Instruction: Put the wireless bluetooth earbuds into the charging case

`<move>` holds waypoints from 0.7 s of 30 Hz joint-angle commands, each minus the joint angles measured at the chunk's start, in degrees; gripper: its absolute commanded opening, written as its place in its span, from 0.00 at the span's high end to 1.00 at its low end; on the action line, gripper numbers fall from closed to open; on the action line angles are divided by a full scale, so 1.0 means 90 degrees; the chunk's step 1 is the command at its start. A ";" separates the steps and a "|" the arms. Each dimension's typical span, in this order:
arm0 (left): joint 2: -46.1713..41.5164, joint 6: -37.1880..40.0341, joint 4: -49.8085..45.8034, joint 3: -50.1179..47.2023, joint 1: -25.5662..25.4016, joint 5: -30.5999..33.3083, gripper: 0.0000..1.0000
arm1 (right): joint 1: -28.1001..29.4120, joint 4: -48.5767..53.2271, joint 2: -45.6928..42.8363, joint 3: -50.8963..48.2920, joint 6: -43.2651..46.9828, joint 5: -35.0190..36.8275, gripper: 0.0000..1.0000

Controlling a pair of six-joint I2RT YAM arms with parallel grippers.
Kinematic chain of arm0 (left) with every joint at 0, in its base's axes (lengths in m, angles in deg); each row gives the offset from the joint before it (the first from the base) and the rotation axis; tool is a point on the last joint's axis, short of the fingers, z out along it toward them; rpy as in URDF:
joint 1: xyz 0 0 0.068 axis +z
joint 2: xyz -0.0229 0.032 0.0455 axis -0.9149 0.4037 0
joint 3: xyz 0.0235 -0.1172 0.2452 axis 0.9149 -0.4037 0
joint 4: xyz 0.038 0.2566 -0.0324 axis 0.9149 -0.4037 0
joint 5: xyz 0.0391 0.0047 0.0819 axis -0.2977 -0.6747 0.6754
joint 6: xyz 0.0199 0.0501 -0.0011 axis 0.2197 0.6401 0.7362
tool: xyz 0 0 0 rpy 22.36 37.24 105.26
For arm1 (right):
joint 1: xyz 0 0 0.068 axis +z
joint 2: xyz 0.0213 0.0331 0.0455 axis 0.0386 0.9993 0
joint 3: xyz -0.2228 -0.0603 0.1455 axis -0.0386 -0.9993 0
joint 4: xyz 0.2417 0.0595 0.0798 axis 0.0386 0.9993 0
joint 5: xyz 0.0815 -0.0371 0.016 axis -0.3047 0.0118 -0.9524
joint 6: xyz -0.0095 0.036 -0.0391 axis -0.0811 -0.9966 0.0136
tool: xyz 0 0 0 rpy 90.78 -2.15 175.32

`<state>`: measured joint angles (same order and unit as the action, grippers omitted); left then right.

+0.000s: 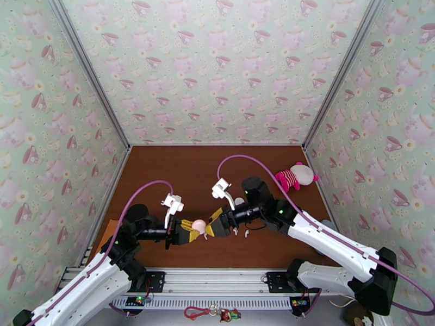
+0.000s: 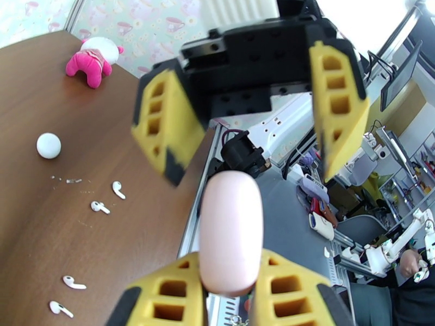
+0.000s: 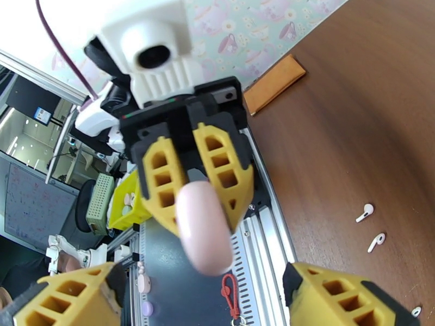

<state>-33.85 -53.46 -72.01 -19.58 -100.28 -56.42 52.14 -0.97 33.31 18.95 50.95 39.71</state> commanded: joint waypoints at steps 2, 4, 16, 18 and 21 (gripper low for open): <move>-0.0079 0.0245 0.0187 -0.0111 -0.0064 -0.0105 1.00 | 0.0179 0.0318 0.0252 0.0324 0.0331 0.0578 0.20; -0.0139 0.0282 0.0196 -0.0194 -0.0081 -0.0113 1.00 | 0.0222 0.0328 0.0332 0.0385 0.0361 0.0667 0.20; -0.0362 0.0429 0.0187 -0.0316 -0.0146 -0.0006 1.00 | 0.0210 0.0465 0.0552 0.0484 0.0380 0.1216 0.20; -0.0395 0.0449 0.0215 -0.0343 -0.0163 0.0017 1.00 | 0.0206 0.0479 0.0581 0.0493 0.0390 0.1276 0.20; -0.0462 0.0498 0.0255 -0.0385 -0.0169 0.0076 1.00 | 0.0185 0.0514 0.0591 0.0547 0.0391 0.1307 0.20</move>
<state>-36.54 -51.10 -72.38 -22.81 -101.17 -55.24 53.96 2.22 37.83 21.95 53.29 48.30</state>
